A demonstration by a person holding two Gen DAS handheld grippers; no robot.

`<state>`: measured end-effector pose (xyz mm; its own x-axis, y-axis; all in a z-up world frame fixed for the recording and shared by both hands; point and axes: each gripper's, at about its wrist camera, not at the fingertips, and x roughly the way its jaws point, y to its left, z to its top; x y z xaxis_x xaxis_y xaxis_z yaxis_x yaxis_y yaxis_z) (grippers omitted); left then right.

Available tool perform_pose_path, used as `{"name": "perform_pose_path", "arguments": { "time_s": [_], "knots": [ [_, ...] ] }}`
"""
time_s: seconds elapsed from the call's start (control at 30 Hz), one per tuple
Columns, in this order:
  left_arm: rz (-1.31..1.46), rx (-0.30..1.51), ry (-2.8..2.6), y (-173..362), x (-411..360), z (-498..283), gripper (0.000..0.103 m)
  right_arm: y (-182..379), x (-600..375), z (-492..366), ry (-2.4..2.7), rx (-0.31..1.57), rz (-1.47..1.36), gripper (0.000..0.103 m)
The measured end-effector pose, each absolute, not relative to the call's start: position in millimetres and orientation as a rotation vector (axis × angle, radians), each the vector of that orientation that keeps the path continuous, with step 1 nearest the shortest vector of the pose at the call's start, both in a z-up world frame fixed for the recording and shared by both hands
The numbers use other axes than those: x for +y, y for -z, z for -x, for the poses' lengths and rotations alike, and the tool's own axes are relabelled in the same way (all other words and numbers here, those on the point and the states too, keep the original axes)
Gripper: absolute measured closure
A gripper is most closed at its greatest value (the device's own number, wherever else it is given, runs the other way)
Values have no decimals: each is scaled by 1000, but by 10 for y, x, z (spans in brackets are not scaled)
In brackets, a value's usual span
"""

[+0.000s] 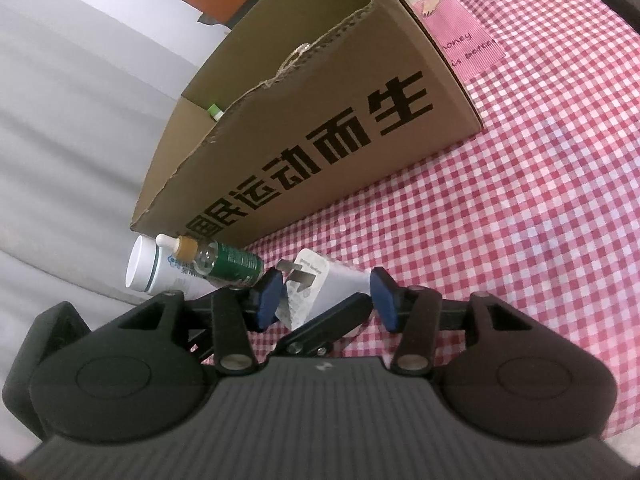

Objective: Organize rigid objects
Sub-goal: 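Close the right gripper on the white plug adapter and lift, then carry the white plug adapter over the box with the right gripper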

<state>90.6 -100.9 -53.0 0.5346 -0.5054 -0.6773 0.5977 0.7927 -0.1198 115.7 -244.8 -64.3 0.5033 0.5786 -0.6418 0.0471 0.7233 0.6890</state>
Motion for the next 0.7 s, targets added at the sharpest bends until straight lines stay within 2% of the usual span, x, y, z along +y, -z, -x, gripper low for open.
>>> {"name": "perform_pose_path", "arguments": {
  "time_s": [0.23, 0.7],
  "knots": [
    [-138, 765, 637, 567, -1073, -980, 73, 709, -2473, -1207, -374, 1005, -746, 49],
    [-173, 675, 648, 341, -1088, -773, 75, 444, -2512, -984, -376, 942, -711, 56]
  ]
}}
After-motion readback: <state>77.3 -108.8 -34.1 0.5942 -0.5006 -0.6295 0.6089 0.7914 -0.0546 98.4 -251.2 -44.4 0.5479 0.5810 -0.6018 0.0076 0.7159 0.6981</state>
